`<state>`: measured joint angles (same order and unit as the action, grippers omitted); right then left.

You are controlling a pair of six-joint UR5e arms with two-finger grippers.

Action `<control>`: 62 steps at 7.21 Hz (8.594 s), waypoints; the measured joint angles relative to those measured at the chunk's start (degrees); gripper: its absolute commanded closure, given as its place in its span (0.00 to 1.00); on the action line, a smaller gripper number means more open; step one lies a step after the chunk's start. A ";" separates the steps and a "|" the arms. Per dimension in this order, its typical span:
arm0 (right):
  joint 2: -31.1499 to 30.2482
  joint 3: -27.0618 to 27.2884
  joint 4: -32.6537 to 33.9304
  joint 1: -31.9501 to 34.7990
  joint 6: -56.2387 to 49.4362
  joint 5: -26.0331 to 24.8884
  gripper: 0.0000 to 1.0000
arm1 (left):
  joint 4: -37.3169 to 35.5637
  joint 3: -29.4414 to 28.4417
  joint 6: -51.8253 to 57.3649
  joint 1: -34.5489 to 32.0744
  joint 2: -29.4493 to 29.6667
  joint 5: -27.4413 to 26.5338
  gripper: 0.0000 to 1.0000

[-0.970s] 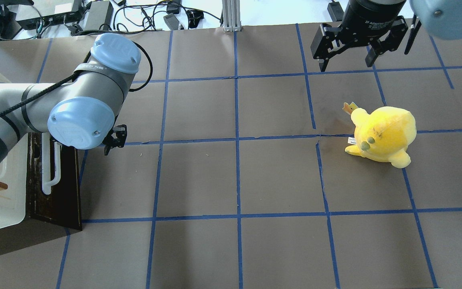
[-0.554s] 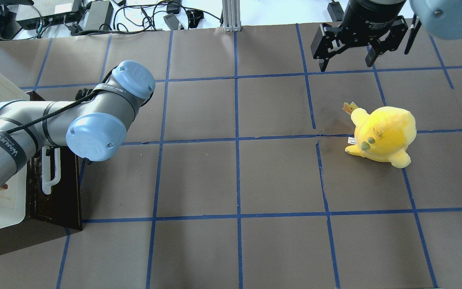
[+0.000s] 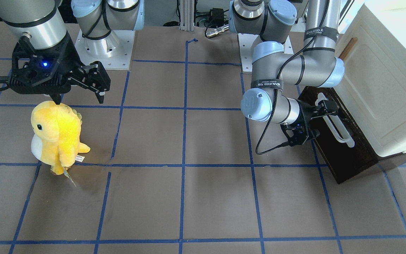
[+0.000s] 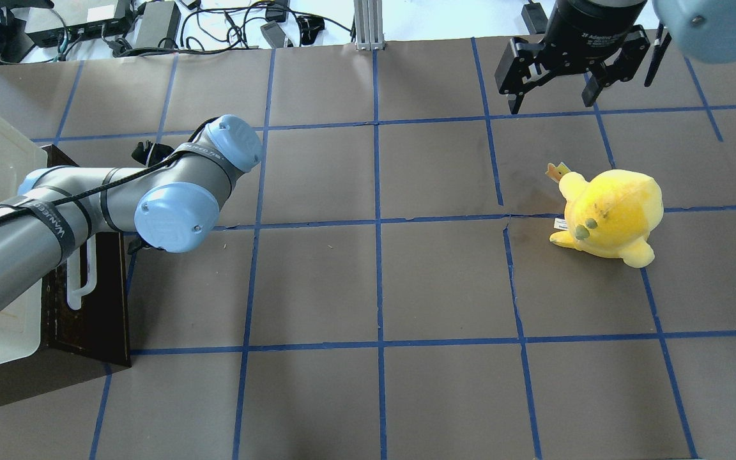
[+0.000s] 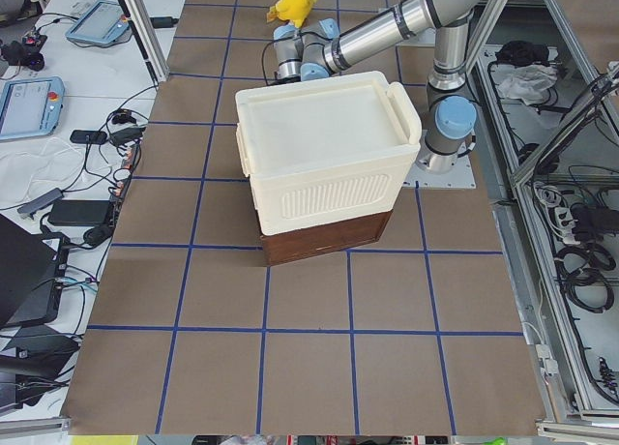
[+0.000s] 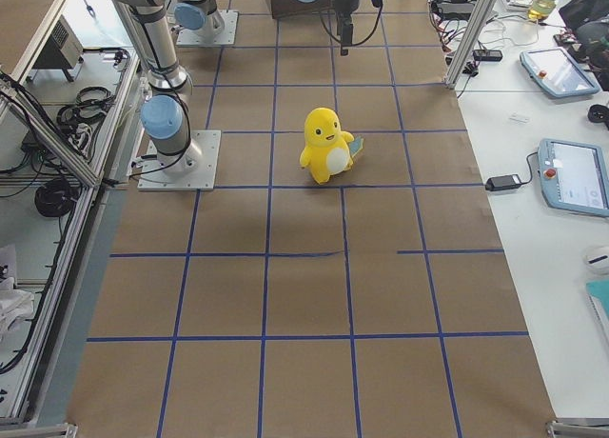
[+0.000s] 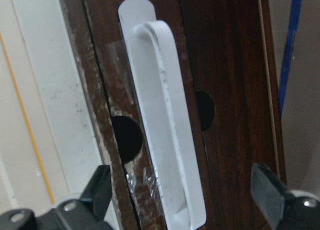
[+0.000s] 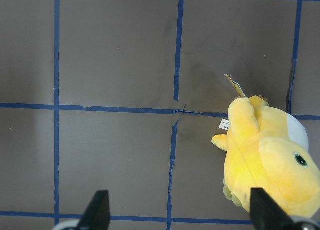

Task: Pull drawer sideways
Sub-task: 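Close the left gripper around the white bar handle, then hold the handle firmly with the left gripper, then pull the handle with the left gripper, sliding the drawer out toward the table center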

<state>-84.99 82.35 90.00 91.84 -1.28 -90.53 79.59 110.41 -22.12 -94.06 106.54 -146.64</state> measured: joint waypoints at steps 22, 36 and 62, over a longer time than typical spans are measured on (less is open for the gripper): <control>0.00 0.00 0.00 0.00 0.03 0.00 0.00 | -0.75 -0.06 0.60 2.39 3.06 -4.82 0.60; 0.00 0.00 0.00 0.00 0.05 0.00 0.00 | -1.08 -0.53 0.77 1.78 3.45 -4.72 0.77; 0.00 0.00 0.00 0.00 0.04 0.00 0.00 | -0.51 -4.41 1.05 -8.35 2.95 0.99 0.00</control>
<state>-84.99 82.36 90.00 91.85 -1.23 -90.53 79.08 105.99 -21.07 -102.40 109.49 -145.65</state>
